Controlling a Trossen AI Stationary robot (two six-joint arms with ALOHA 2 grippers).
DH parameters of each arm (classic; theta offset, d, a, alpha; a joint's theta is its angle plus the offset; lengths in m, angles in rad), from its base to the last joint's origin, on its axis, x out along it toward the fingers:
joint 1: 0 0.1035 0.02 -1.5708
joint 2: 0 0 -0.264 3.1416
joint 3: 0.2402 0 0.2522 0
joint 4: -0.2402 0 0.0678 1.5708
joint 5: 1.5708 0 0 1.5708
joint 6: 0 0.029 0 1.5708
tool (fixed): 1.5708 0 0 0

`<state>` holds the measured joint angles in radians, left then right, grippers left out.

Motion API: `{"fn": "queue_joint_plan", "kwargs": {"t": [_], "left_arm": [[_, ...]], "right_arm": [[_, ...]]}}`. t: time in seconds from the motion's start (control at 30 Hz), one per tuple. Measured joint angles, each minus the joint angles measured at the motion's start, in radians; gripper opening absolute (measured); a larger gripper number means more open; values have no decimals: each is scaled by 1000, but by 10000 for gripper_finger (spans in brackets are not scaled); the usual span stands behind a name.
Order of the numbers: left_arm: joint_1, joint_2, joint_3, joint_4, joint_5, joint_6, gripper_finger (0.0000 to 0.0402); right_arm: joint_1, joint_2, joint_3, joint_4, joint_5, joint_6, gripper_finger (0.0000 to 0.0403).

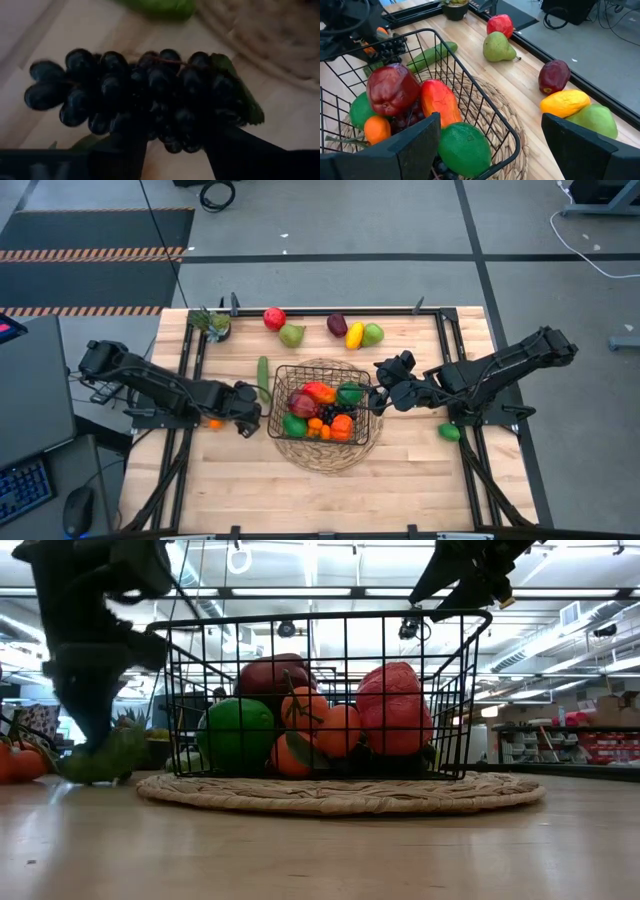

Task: Build produce basket
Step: Put the black grapes into the black wire basket

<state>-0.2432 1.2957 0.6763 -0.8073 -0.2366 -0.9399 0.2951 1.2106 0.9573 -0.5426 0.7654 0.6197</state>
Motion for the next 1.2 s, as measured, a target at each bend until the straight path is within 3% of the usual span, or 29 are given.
{"fn": "queue_joint_plan", "kwargs": {"t": [0.43,0.67,1.03,1.2], "left_arm": [[0,-1,87,-135,-20,38,13],[0,-2,201,-291,-3,48,11],[0,-2,595,-660,-122,61,5],[-6,-3,758,-652,-174,86,5]], "right_arm": [[0,0,0,0,0,-3,349],[0,0,0,0,0,-10,349],[0,0,0,0,0,-18,349],[0,0,0,0,4,-37,349]]}}
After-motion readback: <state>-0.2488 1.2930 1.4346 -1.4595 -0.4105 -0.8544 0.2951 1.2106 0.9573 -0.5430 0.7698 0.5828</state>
